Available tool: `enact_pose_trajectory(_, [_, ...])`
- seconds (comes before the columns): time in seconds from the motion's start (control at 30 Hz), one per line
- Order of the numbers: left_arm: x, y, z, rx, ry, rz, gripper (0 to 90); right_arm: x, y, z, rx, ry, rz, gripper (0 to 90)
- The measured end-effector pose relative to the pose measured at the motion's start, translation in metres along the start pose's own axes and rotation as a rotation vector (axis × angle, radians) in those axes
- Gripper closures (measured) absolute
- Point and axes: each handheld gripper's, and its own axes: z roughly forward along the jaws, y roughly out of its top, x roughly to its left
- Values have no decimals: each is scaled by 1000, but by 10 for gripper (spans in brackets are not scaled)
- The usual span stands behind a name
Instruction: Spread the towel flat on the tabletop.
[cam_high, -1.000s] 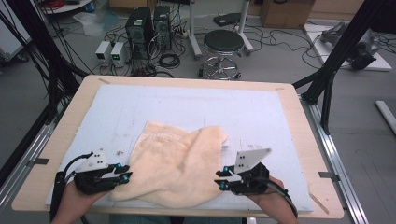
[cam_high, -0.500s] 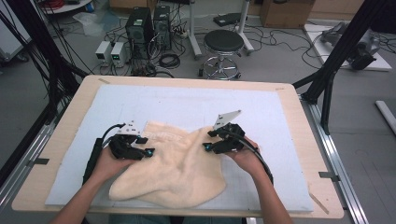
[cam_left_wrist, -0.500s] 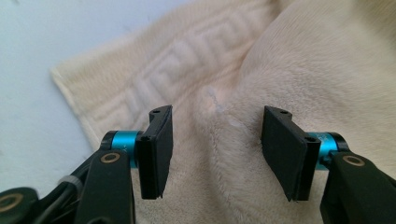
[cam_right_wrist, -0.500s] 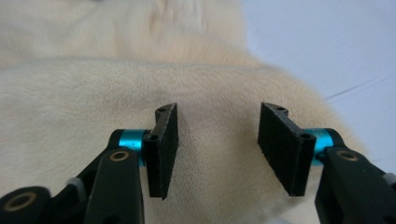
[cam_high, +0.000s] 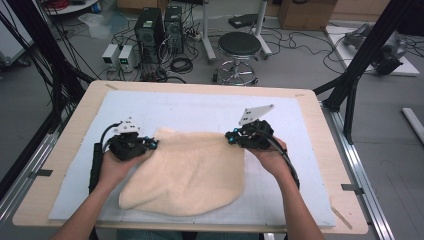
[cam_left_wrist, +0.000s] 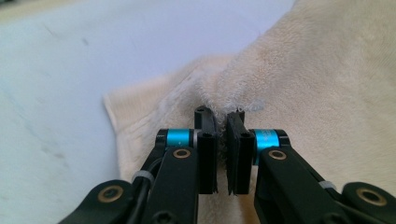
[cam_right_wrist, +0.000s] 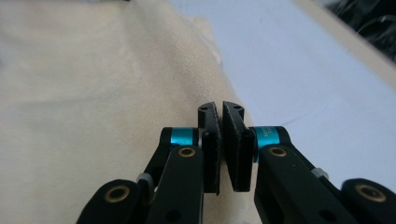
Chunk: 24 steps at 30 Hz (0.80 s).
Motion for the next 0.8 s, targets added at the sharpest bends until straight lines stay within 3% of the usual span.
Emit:
enact_pose_trajectory(0.07, [-4, 6, -10, -12, -14, 15, 840, 5, 7, -14, -25, -4, -18, 858])
enact_pose_trajectory(0.17, [-15, -3, -19, 18, -69, 45, 836, 25, 4, -25, -8, 20, -56, 857])
enact_pose_trajectory(0.23, [-24, -18, -23, 41, -90, 67, 834, 40, -8, -27, 6, 54, -50, 856])
enact_pose_trajectory(0.33, [-39, -43, -26, 73, -135, 66, 831, 65, -33, -22, 64, 107, -48, 856])
enact_pose_trajectory(0.4, [-49, -55, -28, 117, -164, 82, 831, 82, -47, -18, 98, 144, -51, 856])
enact_pose_trajectory(0.53, [-55, -58, -35, 141, -202, 103, 796, 106, -64, -12, 144, 224, -35, 842])
enact_pose_trajectory(0.67, [-48, -46, -39, 119, -183, 124, 672, 103, -57, -19, 99, 233, -32, 736])
enact_pose_trajectory(0.8, [-34, -35, -33, 72, -179, 107, 577, 81, -41, -25, 38, 157, -24, 627])
